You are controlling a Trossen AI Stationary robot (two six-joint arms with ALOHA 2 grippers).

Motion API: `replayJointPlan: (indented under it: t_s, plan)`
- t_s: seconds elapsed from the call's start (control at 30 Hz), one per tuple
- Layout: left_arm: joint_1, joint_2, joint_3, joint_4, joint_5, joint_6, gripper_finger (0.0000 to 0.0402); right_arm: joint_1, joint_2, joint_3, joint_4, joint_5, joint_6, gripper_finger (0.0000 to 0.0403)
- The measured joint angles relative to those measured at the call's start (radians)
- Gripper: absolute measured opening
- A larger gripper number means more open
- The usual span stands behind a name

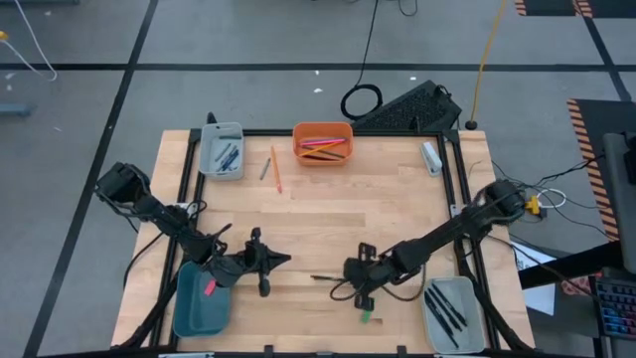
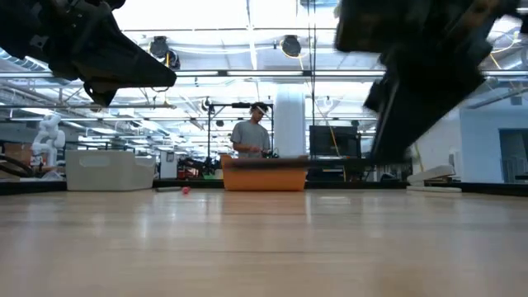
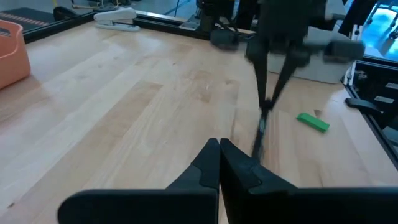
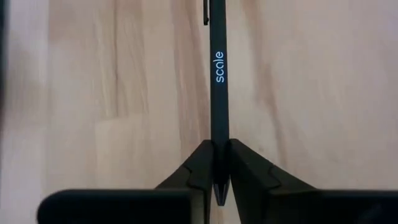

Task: Sort crayons/erasers/pens/pencils in bins
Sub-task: Put the black pen into the bottom gray bin

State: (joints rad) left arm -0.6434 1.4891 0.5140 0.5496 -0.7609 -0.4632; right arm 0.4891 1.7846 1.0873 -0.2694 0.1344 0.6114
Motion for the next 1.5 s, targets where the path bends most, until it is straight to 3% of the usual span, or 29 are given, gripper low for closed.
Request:
replayJointPlan:
  t_s: [0.17,0.4,0.67,1.03,1.23,1.5]
  plan:
    - [0.0,0.0,0.0,0.004,0.0,0.009,0.0001,0.029,-0.133,0.0,-0.157,0.034,0.124,0.0032]
    - [0.0,0.0,0.0,0.002,0.0,0.009,0.0001,0.129,-0.322,0.001,-0.345,0.04,0.435,0.0035]
    - [0.0,0.0,0.0,0.002,0.0,0.01,0.0001,0.381,-0.463,0.002,-0.488,0.033,0.867,0.0036]
    - [0.0,0.0,0.0,0.003,0.0,0.01,0.0001,0.745,-0.517,0.002,-0.707,0.006,1.443,0.0038]
    - [0.0,0.0,0.0,0.003,0.0,0.01,0.0001,0.866,-0.518,0.002,-0.751,-0.11,1.617,0.0038]
    - [0.003,0.0,0.0,0.004,0.0,0.01,0.0001,0.871,-0.519,-0.011,-0.798,-0.156,1.622,0.0038]
